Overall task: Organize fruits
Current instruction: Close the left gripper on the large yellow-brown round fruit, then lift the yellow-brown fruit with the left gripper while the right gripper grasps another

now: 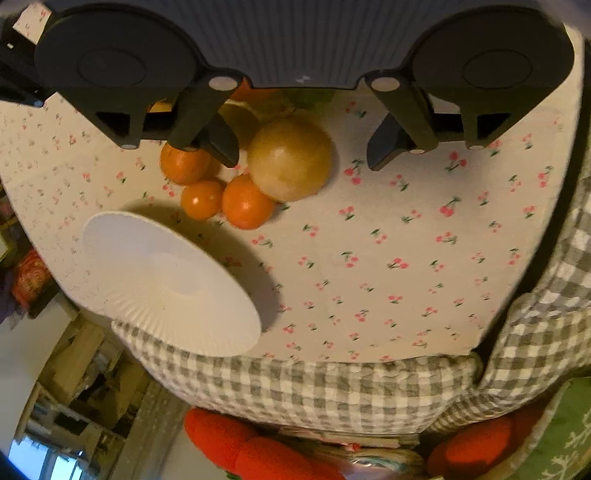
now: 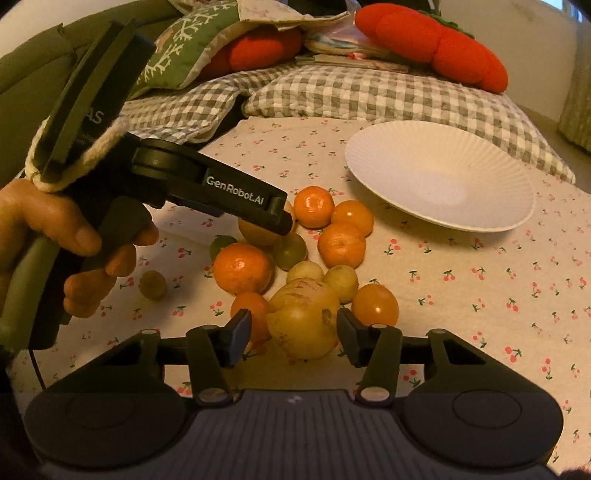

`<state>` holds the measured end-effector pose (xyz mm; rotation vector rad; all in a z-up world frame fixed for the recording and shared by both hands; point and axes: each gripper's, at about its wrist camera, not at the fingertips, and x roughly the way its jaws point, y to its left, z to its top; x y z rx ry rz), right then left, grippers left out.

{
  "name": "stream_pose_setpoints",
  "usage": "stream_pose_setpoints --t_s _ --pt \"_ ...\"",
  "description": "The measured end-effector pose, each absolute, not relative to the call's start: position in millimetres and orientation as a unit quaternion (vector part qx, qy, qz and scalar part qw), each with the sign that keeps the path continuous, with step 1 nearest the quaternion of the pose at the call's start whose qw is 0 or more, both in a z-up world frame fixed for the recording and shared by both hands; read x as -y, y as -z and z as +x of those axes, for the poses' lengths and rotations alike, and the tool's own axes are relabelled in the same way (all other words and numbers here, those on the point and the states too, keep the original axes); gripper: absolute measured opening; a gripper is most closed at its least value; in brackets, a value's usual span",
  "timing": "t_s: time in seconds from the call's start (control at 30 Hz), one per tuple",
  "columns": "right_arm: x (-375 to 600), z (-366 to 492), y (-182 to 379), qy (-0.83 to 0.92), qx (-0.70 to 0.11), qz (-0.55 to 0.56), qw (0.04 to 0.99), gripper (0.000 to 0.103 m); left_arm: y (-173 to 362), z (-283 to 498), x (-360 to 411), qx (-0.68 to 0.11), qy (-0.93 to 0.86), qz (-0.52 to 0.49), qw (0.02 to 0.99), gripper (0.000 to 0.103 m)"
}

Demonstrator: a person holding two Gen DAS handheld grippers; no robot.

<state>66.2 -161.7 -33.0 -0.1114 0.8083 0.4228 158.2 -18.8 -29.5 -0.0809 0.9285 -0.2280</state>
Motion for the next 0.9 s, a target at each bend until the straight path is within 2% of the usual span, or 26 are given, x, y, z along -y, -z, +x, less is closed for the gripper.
stream_pose_setpoints --t_s 0.13,0.2,0.23,0.37,0.53,0.9 --pt "163.8 66.0 33.1 -0.200 -0.385 -0.056 0.899 0.039 30.8 162.2 19.7 -0.446 0.116 -0.041 0.886 0.049" --pt "162.9 66.6 32.8 -0.199 -0.383 -0.059 0.900 0.039 33.9 162.8 21.8 -0.449 0.125 -0.039 0.884 0.039" --pt "162.4 66.0 32.9 -0.199 -0.381 -0.063 0.901 0.038 35.0 162.9 23.3 -0.449 0.128 -0.037 0.883 0.037" --pt "162.0 66.4 32.3 -0.199 -0.380 -0.064 0.901 0.038 36.0 161.9 27.1 -0.442 0.128 -0.021 0.888 0.036" --pt "167.6 67.5 29.0 -0.202 -0.377 -0.041 0.903 0.031 35.2 162.0 25.5 -0.441 0.127 -0.027 0.888 0.034" --pt "169.4 64.1 27.8 -0.216 -0.379 -0.015 0.900 0.030 26.9 157.4 23.4 -0.433 0.133 -0.042 0.891 0.034"
